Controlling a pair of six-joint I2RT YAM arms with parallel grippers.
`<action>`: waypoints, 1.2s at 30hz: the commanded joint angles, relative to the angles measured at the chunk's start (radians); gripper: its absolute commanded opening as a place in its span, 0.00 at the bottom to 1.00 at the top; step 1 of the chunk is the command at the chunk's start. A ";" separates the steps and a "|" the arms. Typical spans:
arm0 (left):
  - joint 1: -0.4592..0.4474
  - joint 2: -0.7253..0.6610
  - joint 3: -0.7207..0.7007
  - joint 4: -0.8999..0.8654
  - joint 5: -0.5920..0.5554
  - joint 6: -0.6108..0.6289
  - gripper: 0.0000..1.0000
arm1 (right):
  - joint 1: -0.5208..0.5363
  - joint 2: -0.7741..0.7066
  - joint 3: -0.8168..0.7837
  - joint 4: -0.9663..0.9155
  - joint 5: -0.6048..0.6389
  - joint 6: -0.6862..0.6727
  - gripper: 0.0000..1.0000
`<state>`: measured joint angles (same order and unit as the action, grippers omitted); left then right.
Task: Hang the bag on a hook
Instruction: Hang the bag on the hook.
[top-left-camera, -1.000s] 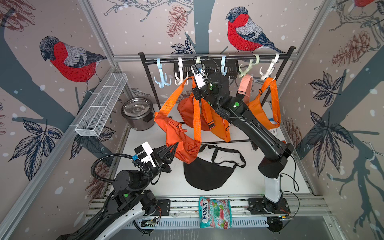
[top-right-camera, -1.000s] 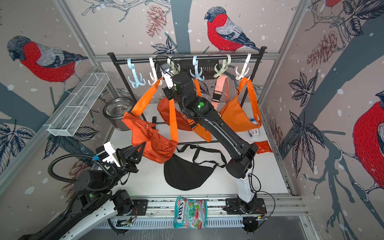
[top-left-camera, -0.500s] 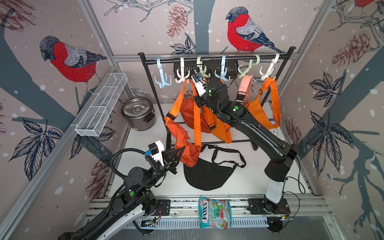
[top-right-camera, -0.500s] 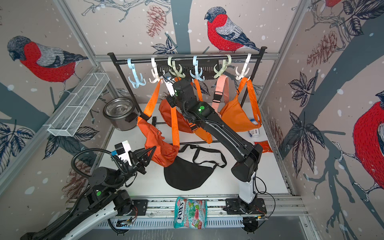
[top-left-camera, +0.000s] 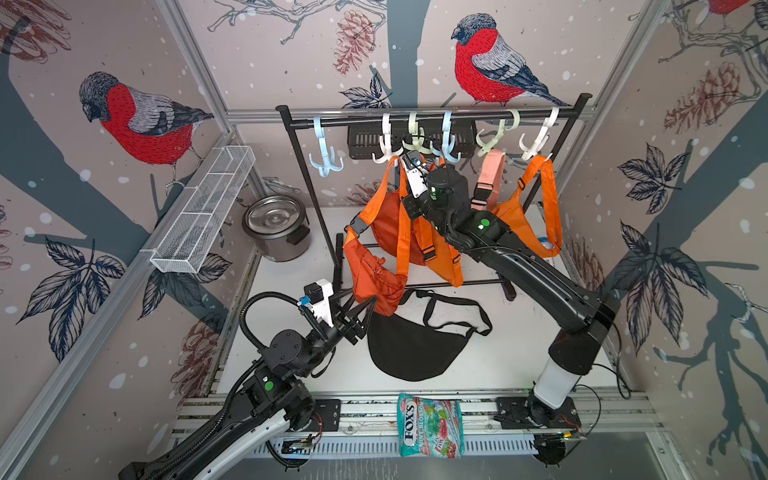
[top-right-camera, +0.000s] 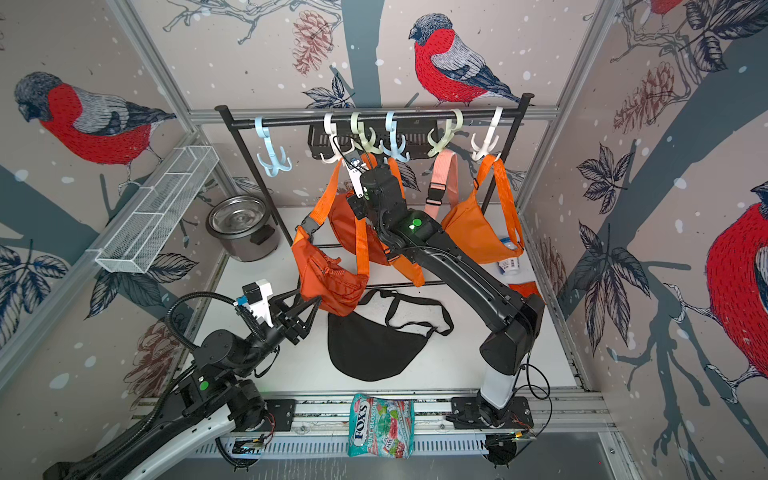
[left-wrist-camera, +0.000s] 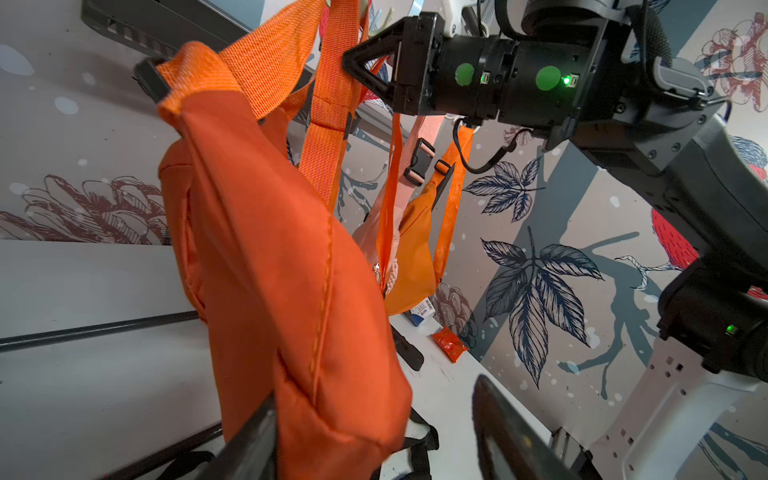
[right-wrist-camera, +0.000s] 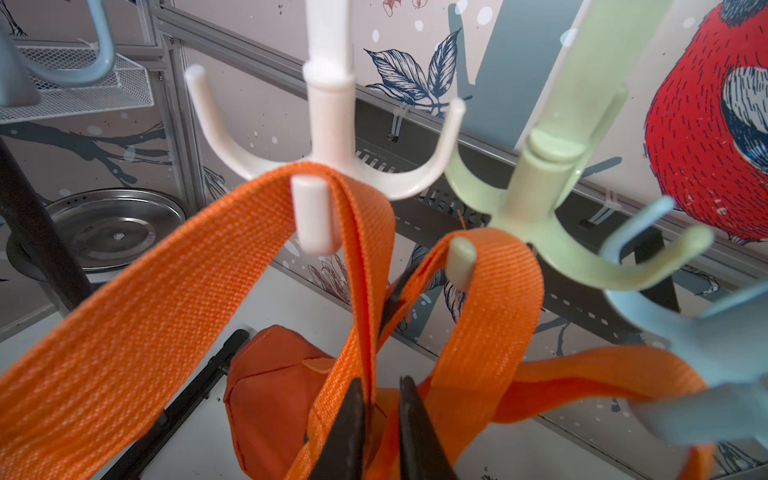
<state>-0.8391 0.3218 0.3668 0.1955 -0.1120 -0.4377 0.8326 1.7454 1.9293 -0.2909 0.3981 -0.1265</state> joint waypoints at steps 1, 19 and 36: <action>0.003 -0.029 0.011 -0.011 -0.080 -0.002 0.68 | -0.001 -0.033 -0.033 0.051 0.037 0.013 0.21; 0.003 -0.113 0.069 -0.125 -0.208 0.031 0.79 | 0.033 -0.191 -0.244 0.114 0.085 -0.011 0.63; 0.003 -0.041 0.061 -0.102 -0.201 0.030 0.80 | 0.224 -0.399 -0.598 -0.095 -0.119 0.028 0.88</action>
<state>-0.8391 0.2714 0.4259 0.0639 -0.3138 -0.4110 1.0222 1.3701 1.3872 -0.3267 0.3290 -0.1299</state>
